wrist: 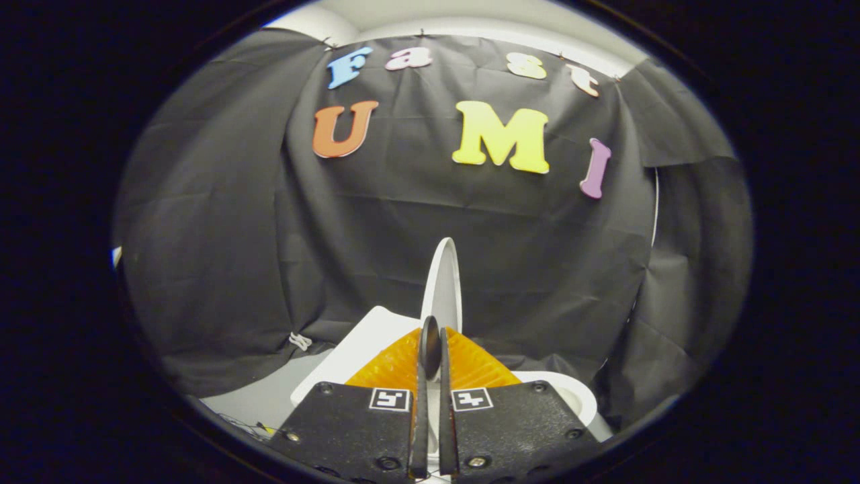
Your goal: Open the toilet lid.
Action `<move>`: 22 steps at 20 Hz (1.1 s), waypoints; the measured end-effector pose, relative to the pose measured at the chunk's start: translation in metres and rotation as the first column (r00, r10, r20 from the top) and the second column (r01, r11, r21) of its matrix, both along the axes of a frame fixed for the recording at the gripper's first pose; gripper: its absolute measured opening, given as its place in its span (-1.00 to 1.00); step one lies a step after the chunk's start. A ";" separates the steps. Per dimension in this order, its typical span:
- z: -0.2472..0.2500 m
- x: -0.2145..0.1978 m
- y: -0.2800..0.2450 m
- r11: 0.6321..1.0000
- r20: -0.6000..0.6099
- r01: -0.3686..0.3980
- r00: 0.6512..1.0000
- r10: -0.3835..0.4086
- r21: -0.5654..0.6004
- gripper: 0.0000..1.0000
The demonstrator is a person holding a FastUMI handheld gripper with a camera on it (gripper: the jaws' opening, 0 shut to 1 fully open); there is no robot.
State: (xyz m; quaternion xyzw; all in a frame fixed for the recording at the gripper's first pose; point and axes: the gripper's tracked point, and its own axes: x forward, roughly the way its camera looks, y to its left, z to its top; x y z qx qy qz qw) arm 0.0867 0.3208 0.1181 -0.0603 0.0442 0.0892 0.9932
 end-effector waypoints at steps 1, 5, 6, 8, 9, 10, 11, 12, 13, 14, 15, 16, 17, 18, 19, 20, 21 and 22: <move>-0.001 0.000 0.002 1.000 -0.002 -0.009 1.000 0.009 -0.006 -0.80; 0.001 -0.005 0.014 0.994 -0.001 -0.112 0.994 0.112 0.007 -0.44; 0.009 -0.007 0.009 0.993 0.025 -0.120 0.993 0.119 0.012 -0.20; 0.036 -0.014 -0.013 0.995 0.137 -0.094 0.986 0.090 0.018 0.30; 0.047 -0.022 -0.024 0.996 0.184 -0.081 0.980 0.074 0.031 0.55; 0.053 -0.026 -0.033 0.995 0.217 -0.085 0.973 0.073 0.050 0.79; 0.056 -0.032 -0.041 0.991 0.236 -0.104 0.968 0.083 0.080 1.00; 0.056 -0.035 -0.052 0.989 0.245 -0.112 0.966 0.085 0.099 1.00; 0.054 -0.039 -0.068 0.988 0.250 -0.107 0.965 0.077 0.112 1.00; 0.054 -0.042 -0.085 0.988 0.253 -0.094 0.966 0.061 0.122 1.00; 0.054 -0.045 -0.103 0.988 0.259 -0.081 0.965 0.045 0.133 1.00; 0.053 -0.046 -0.122 0.989 0.267 -0.072 0.963 0.034 0.132 1.00; 0.051 -0.047 -0.139 0.990 0.270 -0.057 0.963 0.020 0.129 1.00; 0.047 -0.049 -0.156 0.991 0.273 -0.042 0.962 0.006 0.127 1.00; 0.042 -0.051 -0.171 0.991 0.272 -0.026 0.962 -0.010 0.129 1.00; 0.035 -0.051 -0.186 0.991 0.267 -0.012 0.964 -0.024 0.131 1.00; 0.027 -0.053 -0.200 0.990 0.254 0.004 0.966 -0.040 0.140 1.00; 0.018 -0.055 -0.210 0.988 0.244 0.011 0.969 -0.049 0.154 1.00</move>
